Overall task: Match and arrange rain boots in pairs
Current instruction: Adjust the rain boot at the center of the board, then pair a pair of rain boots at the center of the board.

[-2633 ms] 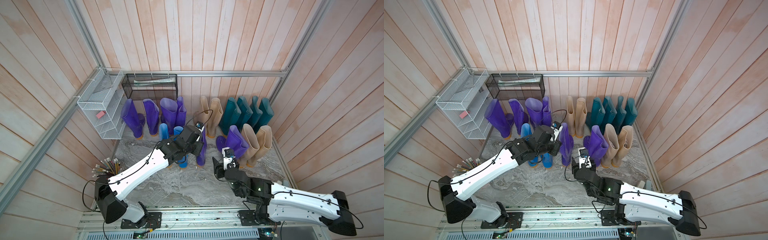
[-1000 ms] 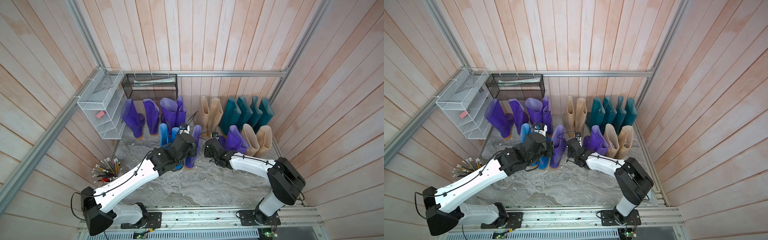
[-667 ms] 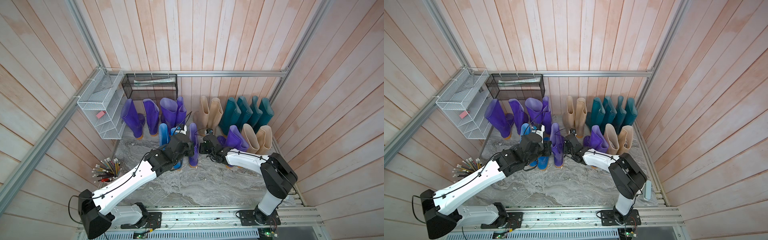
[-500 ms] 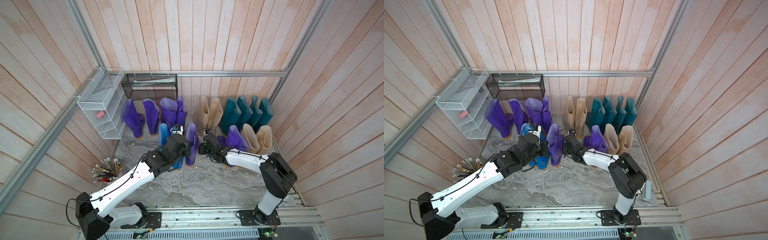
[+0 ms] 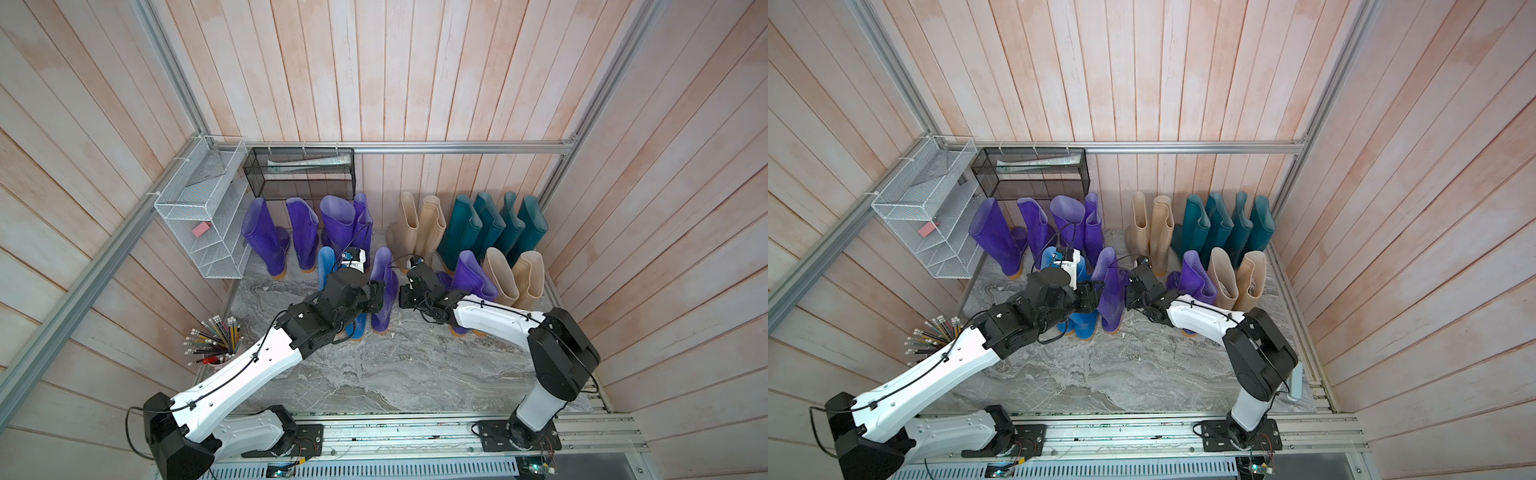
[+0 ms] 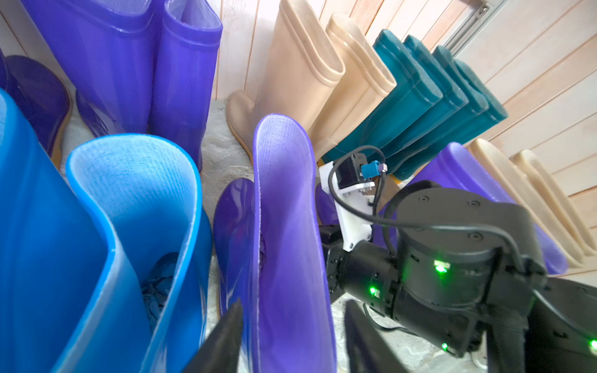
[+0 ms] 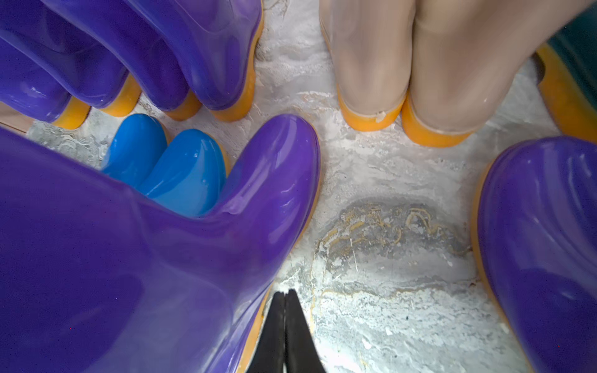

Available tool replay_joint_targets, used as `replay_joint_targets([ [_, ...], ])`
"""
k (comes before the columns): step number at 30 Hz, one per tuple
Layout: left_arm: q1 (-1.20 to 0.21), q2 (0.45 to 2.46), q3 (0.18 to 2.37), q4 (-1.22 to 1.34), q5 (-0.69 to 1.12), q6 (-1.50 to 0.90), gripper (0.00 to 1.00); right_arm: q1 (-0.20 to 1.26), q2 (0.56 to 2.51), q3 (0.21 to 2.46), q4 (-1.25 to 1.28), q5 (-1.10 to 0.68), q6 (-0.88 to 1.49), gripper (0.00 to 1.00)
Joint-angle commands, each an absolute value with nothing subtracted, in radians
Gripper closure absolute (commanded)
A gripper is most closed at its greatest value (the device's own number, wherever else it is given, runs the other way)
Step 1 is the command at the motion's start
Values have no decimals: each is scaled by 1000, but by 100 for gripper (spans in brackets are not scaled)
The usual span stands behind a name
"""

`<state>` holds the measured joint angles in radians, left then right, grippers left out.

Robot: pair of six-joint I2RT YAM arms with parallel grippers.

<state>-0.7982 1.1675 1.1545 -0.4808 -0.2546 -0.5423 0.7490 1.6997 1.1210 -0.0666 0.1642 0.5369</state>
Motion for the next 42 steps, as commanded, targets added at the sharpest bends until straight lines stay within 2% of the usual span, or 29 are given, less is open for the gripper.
replay_joint_targets([
  [1, -793, 1118, 1223, -482, -244, -503, 42, 746, 1646, 1159, -127, 172, 508, 93],
  [8, -793, 1088, 1353, -549, -262, -439, 40, 752, 1571, 1198, -213, 252, 479, 93],
  [12, -793, 1090, 1380, -554, -258, -393, 39, 786, 1510, 1270, -332, 389, 430, 90],
  [15, -793, 1103, 1376, -528, -196, -342, 38, 795, 1451, 1338, -443, 497, 392, 80],
  [18, -793, 1089, 1337, -453, -133, -268, 34, 792, 1401, 1402, -560, 580, 337, 65],
  [21, -793, 1052, 1283, -367, -192, -194, 28, 780, 1369, 1447, -678, 655, 290, 52],
  [25, -778, 1003, 1182, -275, -344, -149, 17, 700, 1331, 1430, -774, 645, 266, 45],
  [31, -664, 937, 1054, -225, -282, -199, 15, 582, 1337, 1359, -792, 496, 209, 44],
  [35, -600, 915, 1021, -225, -214, -225, 15, 579, 1358, 1307, -754, 400, 191, 55],
  [39, -576, 910, 1013, -237, -189, -221, 15, 580, 1364, 1301, -740, 361, 199, 86],
  [42, -564, 907, 1012, -235, -175, -219, 15, 580, 1359, 1334, -739, 324, 204, 100],
])
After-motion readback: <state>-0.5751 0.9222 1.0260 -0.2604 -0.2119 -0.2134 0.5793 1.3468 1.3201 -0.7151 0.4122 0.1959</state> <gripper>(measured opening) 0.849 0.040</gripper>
